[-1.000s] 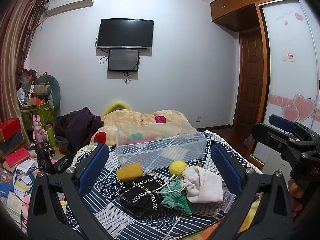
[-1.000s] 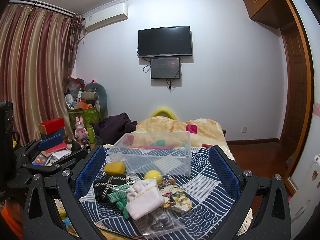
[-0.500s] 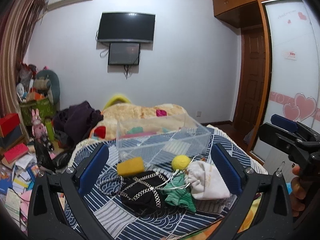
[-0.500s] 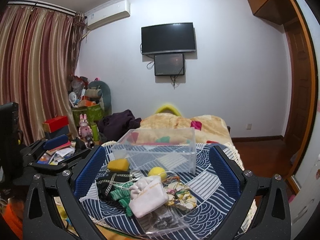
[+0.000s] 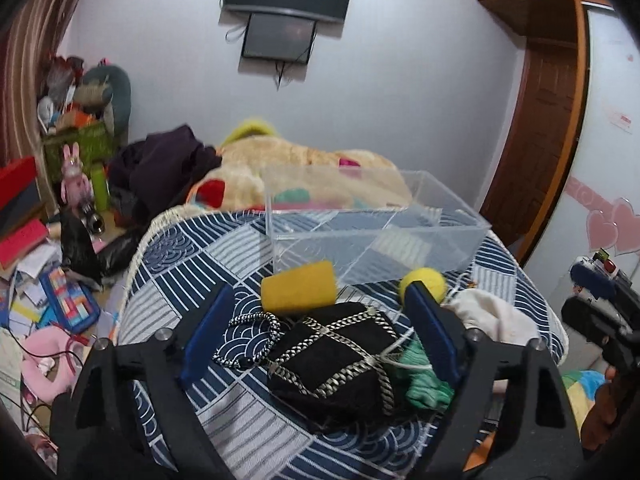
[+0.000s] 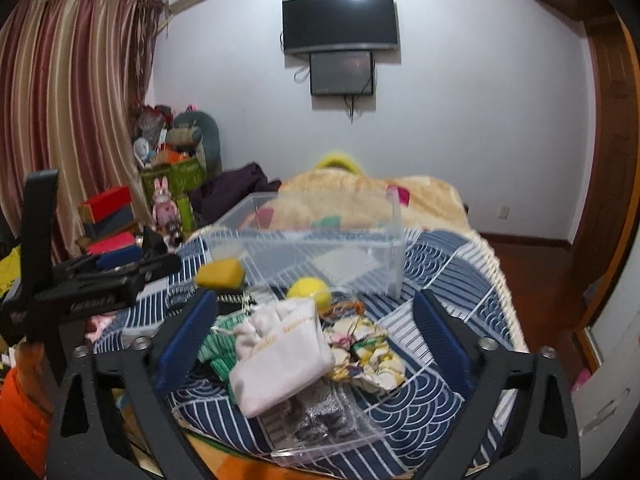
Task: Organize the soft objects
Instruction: 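Grasp the yellow sponge with the left tool while the right tool grasps the white drawstring bag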
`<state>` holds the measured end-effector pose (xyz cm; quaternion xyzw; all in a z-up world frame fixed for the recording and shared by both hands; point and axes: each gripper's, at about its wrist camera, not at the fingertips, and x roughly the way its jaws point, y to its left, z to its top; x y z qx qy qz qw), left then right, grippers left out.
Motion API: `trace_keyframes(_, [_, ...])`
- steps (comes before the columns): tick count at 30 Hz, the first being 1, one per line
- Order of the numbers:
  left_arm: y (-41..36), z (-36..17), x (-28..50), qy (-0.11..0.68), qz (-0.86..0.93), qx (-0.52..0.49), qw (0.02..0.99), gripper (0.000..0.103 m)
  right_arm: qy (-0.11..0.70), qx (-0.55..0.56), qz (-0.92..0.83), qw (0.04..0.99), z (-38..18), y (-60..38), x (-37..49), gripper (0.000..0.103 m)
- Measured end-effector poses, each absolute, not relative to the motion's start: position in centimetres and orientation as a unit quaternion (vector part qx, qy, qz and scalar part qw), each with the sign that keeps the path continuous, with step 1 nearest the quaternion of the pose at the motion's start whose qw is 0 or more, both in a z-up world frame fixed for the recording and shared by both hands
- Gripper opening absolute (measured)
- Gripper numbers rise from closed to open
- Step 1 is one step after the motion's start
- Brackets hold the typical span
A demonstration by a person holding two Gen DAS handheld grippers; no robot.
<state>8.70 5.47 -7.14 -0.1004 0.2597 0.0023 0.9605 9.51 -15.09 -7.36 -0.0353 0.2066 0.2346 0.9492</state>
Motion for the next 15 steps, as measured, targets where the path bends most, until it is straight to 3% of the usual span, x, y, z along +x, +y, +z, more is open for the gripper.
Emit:
trace_keyframes(5, [5.9, -8.5, 11.4, 0.285, -0.003, -0.105, 0.953, 0.082, 0.256, -0.029, 0.256, 0.932, -8.5, -14.2, 11.3, 0.073])
trace_keyframes(10, [6.2, -9.9, 13.7, 0.301, 0.012, -0.098, 0.948, 0.082, 0.297, -0.033, 0.269, 0.916, -10.4, -13.3, 12.5, 0.067])
trace_keyframes(12, [6.3, -10.6, 14.4, 0.313, 0.017, -0.098, 0.945, 0.081, 0.315, -0.030, 0.280, 0.906, -11.2, -13.2, 12.9, 0.051])
trace_keyframes(15, [6.4, -11.7, 15.2, 0.327, 0.012, -0.107, 0.939, 0.076, 0.321, -0.028, 0.280, 0.904, -11.7, -13.5, 13.0, 0.042])
